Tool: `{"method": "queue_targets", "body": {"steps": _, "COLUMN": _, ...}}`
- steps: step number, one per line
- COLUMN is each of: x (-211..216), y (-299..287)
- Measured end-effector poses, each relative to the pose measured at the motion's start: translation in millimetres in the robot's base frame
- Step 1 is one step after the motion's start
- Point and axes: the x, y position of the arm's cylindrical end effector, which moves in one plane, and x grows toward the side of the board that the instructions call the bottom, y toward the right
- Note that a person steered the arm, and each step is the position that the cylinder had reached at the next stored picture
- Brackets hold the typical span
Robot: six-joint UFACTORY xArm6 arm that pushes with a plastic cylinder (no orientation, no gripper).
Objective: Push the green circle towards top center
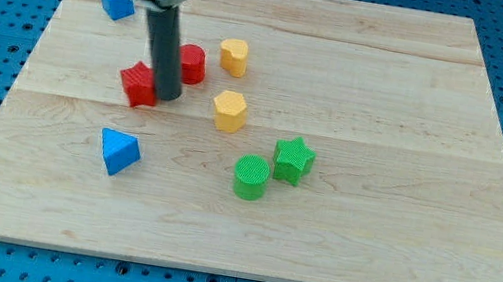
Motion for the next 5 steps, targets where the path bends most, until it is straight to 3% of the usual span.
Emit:
{"method": "queue_targets", "body": {"steps": 2, "x": 85, "y": 96}}
{"method": "queue_targets", "body": {"steps": 3, "x": 104, "y": 101}}
{"method": "queue_targets", "body": {"steps": 5, "x": 105, "y": 197}}
